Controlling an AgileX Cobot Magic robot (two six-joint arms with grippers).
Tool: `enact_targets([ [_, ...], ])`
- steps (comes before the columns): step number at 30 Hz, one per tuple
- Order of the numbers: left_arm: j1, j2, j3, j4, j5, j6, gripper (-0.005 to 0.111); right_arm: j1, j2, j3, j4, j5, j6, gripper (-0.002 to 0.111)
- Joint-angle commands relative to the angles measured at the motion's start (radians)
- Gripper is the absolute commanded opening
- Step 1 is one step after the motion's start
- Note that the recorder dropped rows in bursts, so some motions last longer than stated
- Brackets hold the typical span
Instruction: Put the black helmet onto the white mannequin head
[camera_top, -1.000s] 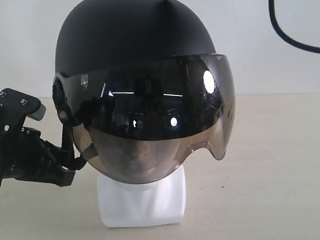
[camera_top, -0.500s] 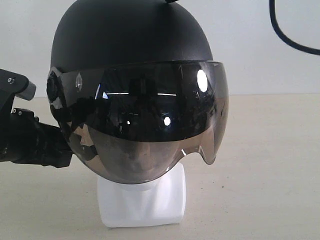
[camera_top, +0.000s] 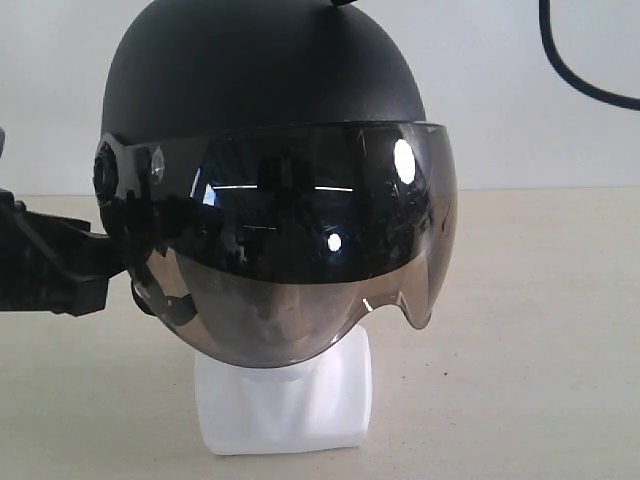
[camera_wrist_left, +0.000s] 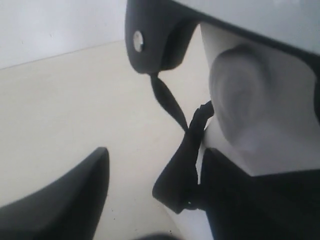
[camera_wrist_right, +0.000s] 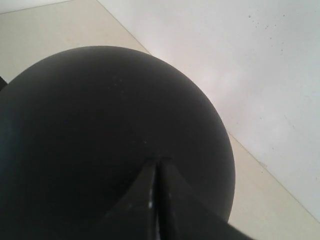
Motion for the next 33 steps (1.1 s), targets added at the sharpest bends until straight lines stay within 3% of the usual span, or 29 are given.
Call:
enact_targets([
  [1,-0.004,-0.066,0.052,0.017,0.030,-0.061,0.054,0.000,0.002,0.005,-0.002,0.035,-0.002,0.000],
  [7,-0.004,-0.212,0.070,0.017,0.040,-0.083,0.049,0.000,0.002,0.005,-0.025,0.037,0.002,0.000],
  [14,-0.004,-0.392,0.064,0.017,0.131,-0.083,0.022,0.000,0.002,0.005,-0.025,0.037,0.004,0.000],
  [18,-0.004,-0.429,0.022,0.017,0.111,-0.083,0.006,0.000,0.002,0.005,-0.027,0.009,0.014,0.000],
  [25,-0.004,-0.400,-0.077,0.017,0.038,-0.080,0.004,0.000,-0.053,0.005,-0.113,-0.056,0.100,0.000],
  [33,-0.004,-0.326,-0.114,0.017,-0.045,-0.083,0.004,-0.001,-0.106,0.005,-0.483,0.020,0.417,0.000],
])
